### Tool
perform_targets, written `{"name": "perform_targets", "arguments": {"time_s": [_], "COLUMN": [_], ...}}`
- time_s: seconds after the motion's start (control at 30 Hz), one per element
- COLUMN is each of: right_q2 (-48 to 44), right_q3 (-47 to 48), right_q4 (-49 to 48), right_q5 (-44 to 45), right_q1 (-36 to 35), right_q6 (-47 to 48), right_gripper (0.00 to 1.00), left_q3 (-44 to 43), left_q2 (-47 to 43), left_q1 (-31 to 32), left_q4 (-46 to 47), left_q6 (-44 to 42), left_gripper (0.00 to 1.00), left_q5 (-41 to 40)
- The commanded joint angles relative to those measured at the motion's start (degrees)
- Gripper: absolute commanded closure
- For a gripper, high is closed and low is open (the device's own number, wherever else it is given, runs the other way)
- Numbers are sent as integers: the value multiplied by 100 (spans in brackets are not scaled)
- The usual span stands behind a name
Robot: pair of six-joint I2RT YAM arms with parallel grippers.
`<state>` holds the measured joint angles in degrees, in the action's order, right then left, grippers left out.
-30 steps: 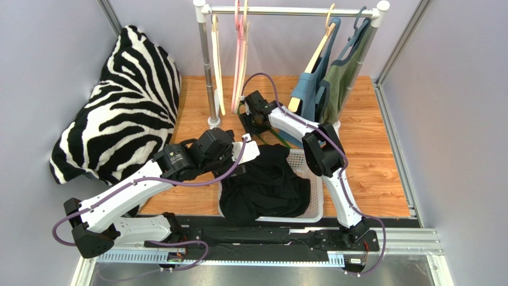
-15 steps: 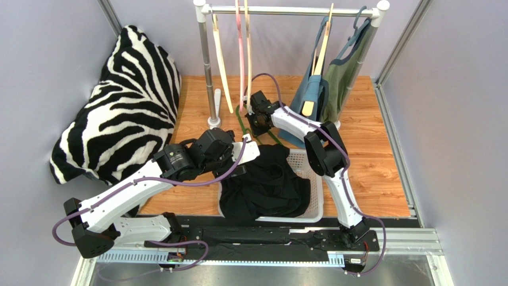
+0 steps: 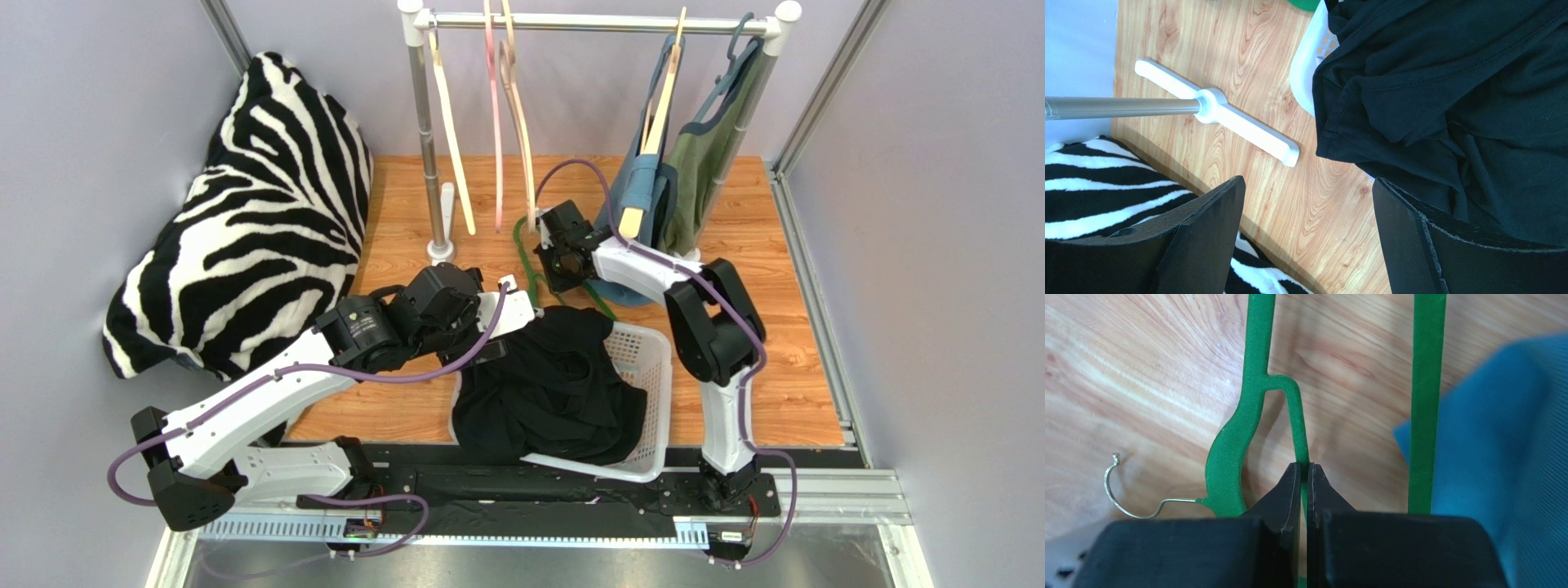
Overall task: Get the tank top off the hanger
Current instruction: Pick up the hanger at the center of the board.
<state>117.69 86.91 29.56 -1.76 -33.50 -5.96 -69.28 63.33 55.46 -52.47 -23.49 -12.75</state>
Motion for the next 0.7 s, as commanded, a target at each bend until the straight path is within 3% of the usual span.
{"name": "perform_targets", "arguments": {"time_s": [0.0, 0.47, 0.67], "right_q2": [-905, -2337, -3409], "right_q3": [-446, -1483, -1941], "right_q4": [-750, -1400, -2155], "right_q5": [272, 922, 1143], "right_q1": [106, 352, 361], "right_q6": [7, -300, -327], "right_gripper": [100, 100, 100], "left_q3": [-77, -42, -33], "left_q2": [-75, 30, 57], "left_q1": [-18, -18, -18], "left_q4": [61, 105, 131], "left_q6": [37, 46, 63], "left_gripper": [15, 16, 16], "left_q5": [-8, 142, 142]}}
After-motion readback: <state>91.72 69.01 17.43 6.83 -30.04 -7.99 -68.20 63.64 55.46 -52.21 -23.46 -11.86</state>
